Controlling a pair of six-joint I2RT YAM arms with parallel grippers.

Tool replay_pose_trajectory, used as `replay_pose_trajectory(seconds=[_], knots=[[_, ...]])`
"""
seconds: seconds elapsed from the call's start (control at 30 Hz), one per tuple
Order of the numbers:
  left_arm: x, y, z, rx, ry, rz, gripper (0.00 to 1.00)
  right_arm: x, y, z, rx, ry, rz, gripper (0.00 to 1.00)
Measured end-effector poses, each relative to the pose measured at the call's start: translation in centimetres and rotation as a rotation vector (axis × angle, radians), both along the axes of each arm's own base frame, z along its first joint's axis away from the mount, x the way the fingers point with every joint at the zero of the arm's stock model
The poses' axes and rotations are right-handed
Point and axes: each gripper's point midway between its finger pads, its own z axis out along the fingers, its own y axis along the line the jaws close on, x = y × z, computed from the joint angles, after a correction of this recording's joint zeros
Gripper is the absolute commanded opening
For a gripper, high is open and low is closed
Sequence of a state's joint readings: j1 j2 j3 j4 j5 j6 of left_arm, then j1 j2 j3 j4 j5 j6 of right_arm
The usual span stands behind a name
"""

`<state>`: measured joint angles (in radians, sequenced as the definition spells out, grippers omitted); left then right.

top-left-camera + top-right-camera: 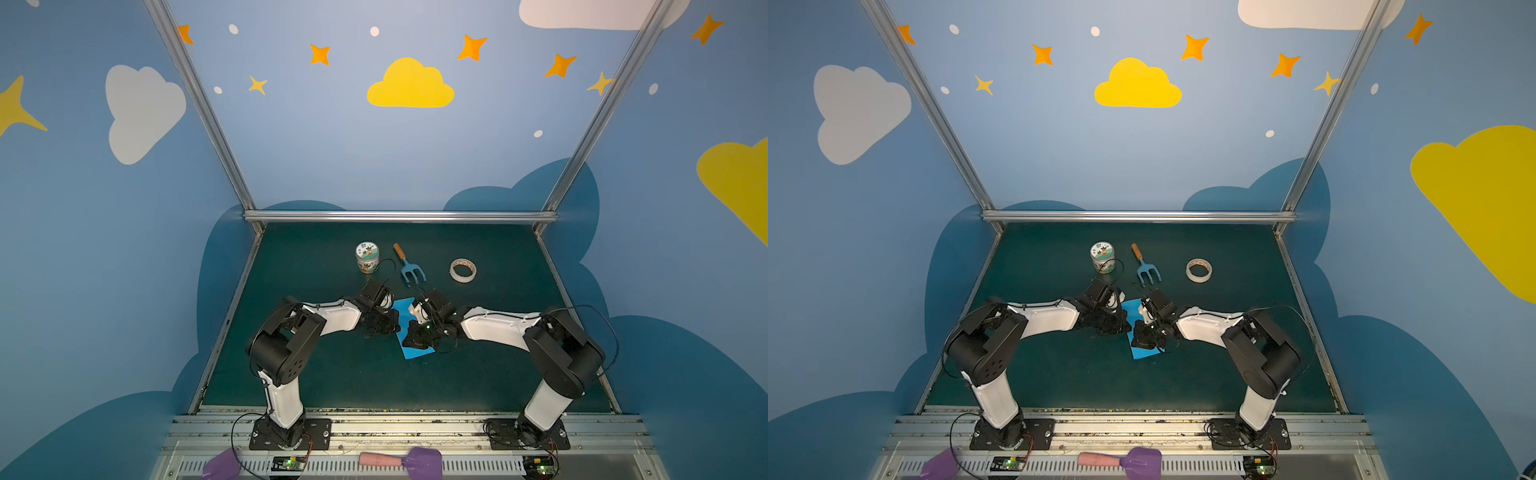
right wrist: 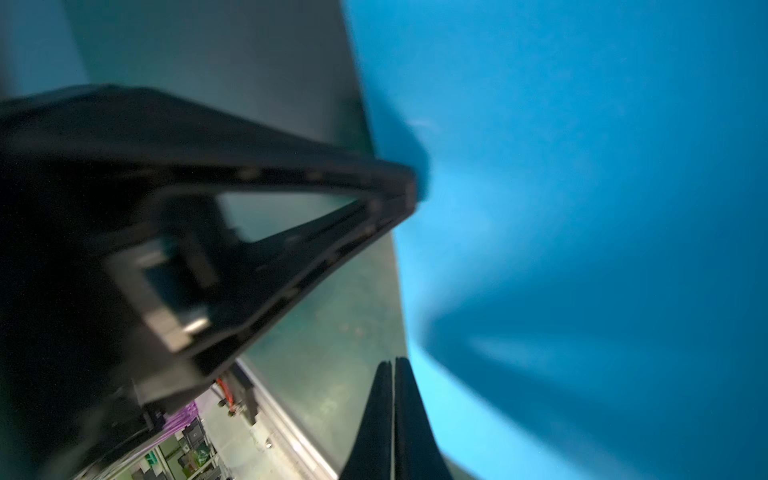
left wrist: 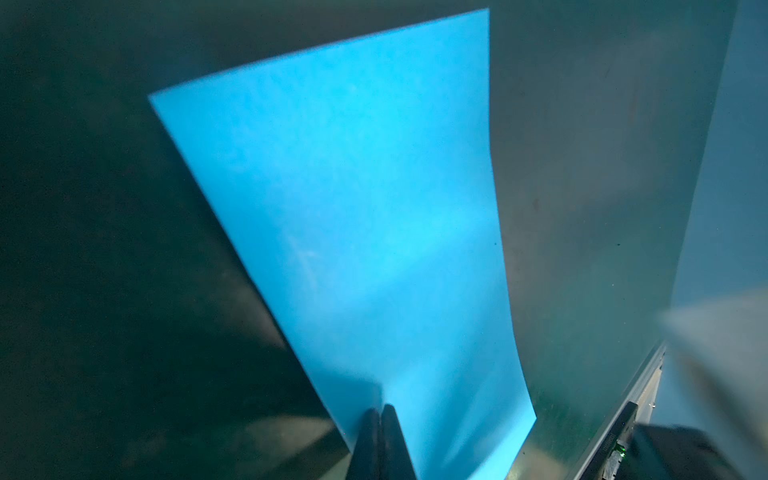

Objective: Fold a paper plane with a square sheet of paper (fold left side to right side)

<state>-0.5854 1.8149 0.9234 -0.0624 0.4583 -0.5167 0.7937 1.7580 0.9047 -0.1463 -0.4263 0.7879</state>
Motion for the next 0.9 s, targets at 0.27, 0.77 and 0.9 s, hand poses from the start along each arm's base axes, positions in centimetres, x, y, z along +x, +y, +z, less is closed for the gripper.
replay_pose_trajectory(seconds=[0.27,0.77,0.9], knots=[[0.3,0.5,0.0,0.000,0.004,0.013,0.04,-0.3,-0.4,-1.0,0.041,0.017,-0.028,0.00],[8.1,3.8,0.2,0.008,-0.007,0.111,0.04,-0.3,-0.4,-1.0,0.083,0.003,-0.051,0.00],[7.4,4.8,0.6,0.022,-0.004,0.121,0.04,-0.3,-0.4,-1.0,0.085,0.003,-0.053,0.00]])
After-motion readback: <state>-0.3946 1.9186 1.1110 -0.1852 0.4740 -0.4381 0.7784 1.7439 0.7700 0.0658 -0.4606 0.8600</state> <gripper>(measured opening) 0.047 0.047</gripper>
